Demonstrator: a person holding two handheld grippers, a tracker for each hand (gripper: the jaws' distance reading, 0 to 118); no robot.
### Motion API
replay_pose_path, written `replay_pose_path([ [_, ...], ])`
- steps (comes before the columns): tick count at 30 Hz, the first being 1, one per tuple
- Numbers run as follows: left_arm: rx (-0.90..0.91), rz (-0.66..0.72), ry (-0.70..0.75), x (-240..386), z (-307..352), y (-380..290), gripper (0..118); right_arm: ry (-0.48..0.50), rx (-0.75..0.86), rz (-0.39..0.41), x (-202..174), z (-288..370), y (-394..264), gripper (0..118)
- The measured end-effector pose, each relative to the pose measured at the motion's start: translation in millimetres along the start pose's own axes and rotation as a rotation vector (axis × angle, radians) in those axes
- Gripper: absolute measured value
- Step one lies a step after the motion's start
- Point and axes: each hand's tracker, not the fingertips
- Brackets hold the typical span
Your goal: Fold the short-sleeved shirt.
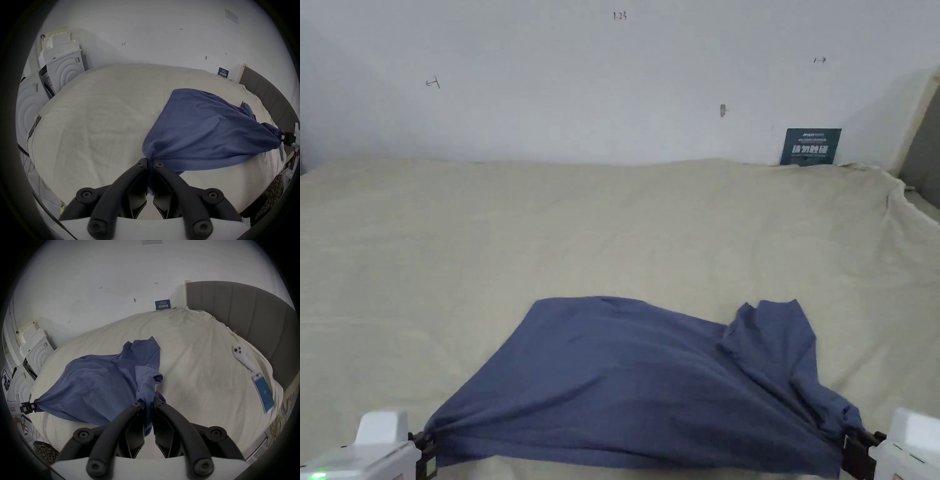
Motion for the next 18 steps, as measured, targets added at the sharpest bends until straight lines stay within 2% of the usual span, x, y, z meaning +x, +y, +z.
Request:
replay_pose_path([
  [8,-0.039,0.003,0.017,-8,28,-43,3,-0.017,-0.068,-0.058,21,24,-59,6],
  [12,-0.085,0.005,0.035,-2,17,-52,3,-0.055,-0.13,-0.06,24,9,-75,6],
  [18,-0.203,0.042,0.057,-2,-20,-61,3,-0.105,-0.199,-0.065,7,-1,-81,6],
])
